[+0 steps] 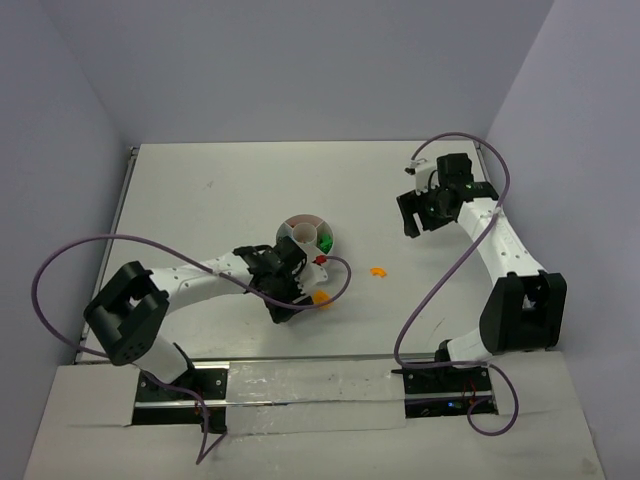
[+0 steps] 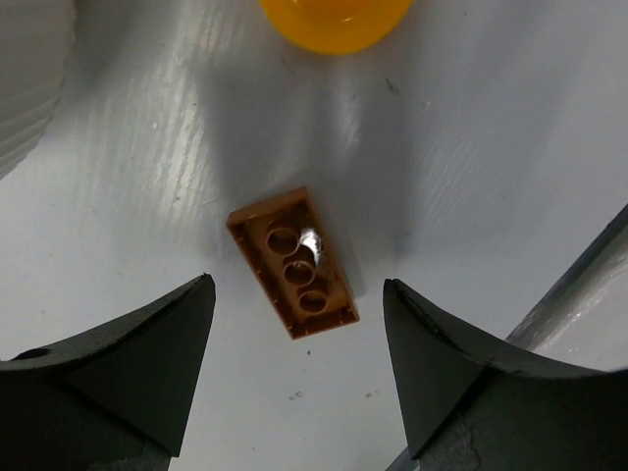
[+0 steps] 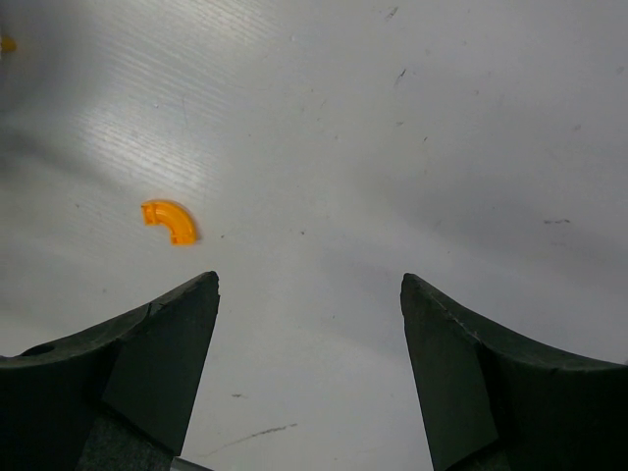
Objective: Sort the legos into containers by color
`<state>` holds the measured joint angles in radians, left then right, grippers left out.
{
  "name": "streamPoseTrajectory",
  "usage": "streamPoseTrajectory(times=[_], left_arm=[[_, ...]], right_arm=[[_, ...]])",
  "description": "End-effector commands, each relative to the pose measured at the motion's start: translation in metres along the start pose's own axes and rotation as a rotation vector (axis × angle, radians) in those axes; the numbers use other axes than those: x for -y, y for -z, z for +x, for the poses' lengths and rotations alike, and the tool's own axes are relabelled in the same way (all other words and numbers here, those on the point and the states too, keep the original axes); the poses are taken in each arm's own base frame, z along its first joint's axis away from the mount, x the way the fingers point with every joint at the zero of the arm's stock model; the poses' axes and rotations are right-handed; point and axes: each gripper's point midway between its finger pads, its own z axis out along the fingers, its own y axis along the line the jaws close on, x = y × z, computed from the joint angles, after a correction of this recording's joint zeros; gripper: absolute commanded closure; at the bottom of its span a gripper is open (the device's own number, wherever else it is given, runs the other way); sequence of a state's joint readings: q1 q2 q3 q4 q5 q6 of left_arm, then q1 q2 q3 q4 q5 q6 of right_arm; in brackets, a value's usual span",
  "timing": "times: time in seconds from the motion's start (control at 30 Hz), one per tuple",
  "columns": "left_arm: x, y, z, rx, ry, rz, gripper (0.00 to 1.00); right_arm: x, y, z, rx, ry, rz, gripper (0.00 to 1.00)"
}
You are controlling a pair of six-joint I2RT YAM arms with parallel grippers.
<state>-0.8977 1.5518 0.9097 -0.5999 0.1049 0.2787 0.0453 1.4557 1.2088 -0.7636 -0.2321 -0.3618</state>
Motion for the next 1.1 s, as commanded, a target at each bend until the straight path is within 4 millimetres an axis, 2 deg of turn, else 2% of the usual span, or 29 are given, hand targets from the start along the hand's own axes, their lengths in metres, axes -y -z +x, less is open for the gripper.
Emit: streamPoseTrajectory(times=[0.0,0.17,0.37,0.6,0.7,0.8,0.83,0.87,0.9,0.93,0.97,1.0,1.07], left_arm=[[-0.002,-0.005,-0.026,0.041,0.041,-0.031,0.21],[0.006,-0.013,-0.026,0.034,0.031,-0.012,0.23],[0.02,-0.017,-0.026,0.066,-0.089,0.002,0.36],[0.03,-0.022,-0.027,0.047,-0.171,0.03,0.45],[0.032,-0.028,-0.026,0.013,-0.183,0.038,0.58],[0.03,-0.025,-0.033,0.041,-0.194,0.026,0.74],[0.029,-0.019,-0.04,0.075,-0.203,0.012,0.8],[0.028,-0.018,-0.041,0.079,-0.208,0.01,0.81],[0.026,-0.008,-0.055,0.138,-0.211,-0.005,0.92],[0.025,0.0,-0.064,0.182,-0.206,-0.017,0.99],[0.021,0.02,-0.087,0.287,-0.181,-0.033,1.0],[0.019,0.034,-0.1,0.355,-0.163,-0.033,1.0],[0.004,0.076,-0.129,0.541,-0.091,-0.036,1.0]], right_arm=[[0.001,0.014,-0.001,0.034,0.011,0.019,0.18],[0.0,0.019,0.001,0.04,0.009,0.02,0.18],[-0.003,0.02,0.005,0.041,0.01,0.014,0.18],[-0.005,0.021,0.006,0.043,0.008,0.007,0.19],[-0.006,0.023,0.007,0.047,0.009,0.011,0.19],[-0.005,0.025,0.006,0.054,0.01,0.014,0.19],[-0.006,0.026,0.006,0.057,0.01,0.014,0.19],[-0.006,0.026,0.006,0.057,0.008,0.013,0.19],[-0.007,0.026,0.005,0.059,0.007,0.009,0.19],[-0.007,0.027,0.005,0.062,0.005,0.008,0.19],[-0.008,0.026,0.005,0.061,0.007,0.001,0.19],[-0.009,0.027,0.005,0.064,0.005,-0.002,0.19],[-0.011,0.027,0.004,0.068,0.003,-0.01,0.19]])
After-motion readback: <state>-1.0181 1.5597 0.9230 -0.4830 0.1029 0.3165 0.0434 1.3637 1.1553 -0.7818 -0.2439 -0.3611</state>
